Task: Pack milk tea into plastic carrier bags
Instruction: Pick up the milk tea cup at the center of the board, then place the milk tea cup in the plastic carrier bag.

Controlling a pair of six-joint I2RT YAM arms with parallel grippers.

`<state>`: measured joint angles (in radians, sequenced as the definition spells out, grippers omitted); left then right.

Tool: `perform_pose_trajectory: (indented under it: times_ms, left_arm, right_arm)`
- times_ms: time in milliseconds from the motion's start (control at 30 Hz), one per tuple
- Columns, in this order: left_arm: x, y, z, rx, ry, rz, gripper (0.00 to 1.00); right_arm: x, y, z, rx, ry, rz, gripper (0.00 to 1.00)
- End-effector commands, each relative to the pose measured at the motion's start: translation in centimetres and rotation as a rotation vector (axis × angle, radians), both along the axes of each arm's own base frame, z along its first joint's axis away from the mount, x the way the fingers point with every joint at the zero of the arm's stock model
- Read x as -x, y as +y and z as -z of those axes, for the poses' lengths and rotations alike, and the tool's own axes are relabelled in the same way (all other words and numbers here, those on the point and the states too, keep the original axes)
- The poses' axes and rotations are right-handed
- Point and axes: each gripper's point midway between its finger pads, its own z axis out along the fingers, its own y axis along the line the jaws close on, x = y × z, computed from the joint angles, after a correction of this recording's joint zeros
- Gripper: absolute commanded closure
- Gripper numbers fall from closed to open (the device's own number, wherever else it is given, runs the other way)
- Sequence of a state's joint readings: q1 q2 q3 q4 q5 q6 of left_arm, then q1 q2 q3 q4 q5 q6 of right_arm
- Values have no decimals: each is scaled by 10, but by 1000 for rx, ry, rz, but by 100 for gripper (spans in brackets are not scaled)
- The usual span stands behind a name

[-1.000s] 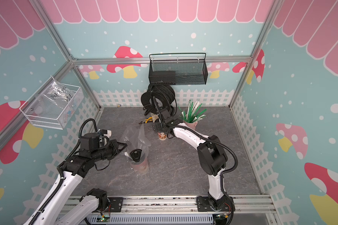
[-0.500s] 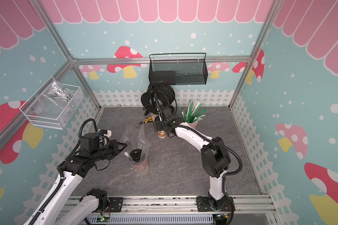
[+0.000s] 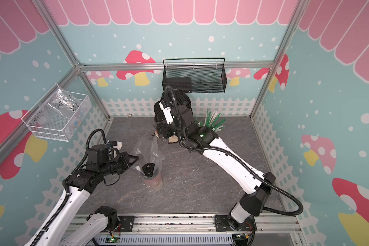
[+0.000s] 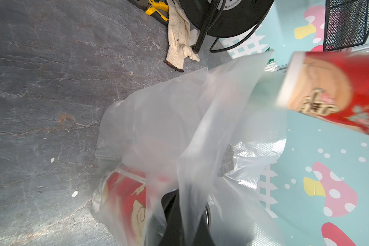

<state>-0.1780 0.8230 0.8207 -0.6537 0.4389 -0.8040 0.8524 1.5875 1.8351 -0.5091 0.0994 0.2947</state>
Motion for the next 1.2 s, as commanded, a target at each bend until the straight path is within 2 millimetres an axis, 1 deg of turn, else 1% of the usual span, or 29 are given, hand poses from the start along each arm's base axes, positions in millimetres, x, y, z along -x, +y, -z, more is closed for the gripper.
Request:
perform_pose_trajectory:
  times_ms: [0,100,167,233,300,400,567,700,867,1000,1167]
  left_arm:
    - [-2,-1,-11,5,-32,9,100]
    - [-3,-1,-11,9,-34,8,100]
    - [-4,-1,-11,10,-33,8,100]
    - [-4,-1,-12,13,-34,7,100]
    - [-5,-1,-13,13,-35,4,100]
    - [-4,-1,-13,14,-35,1,100]
    - [-4,0,-10,15,-29,-6,100]
    - [-3,2,-11,14,-35,-17,100]
    - [-2,4,-11,6,-29,-28,100]
    - [-2,4,-9,3,-26,-29,100]
    - [-1,5,-10,3,-32,-34,100]
  right_arm:
    - [5,9,-13,56,-41,1,22]
    - [15,31,-24,41,-63,-54,21]
    - [24,48,-23,27,-53,-109,22]
    - [30,62,-14,38,-37,-143,22]
    - [33,72,1,62,-9,-162,22]
    - [33,77,21,117,14,-141,22]
    - [36,82,46,161,57,-150,22]
    - [34,83,66,199,82,-147,22]
    - [37,79,75,212,104,-146,21]
    - [40,82,84,213,119,-167,21]
    - [35,85,95,237,123,-156,20]
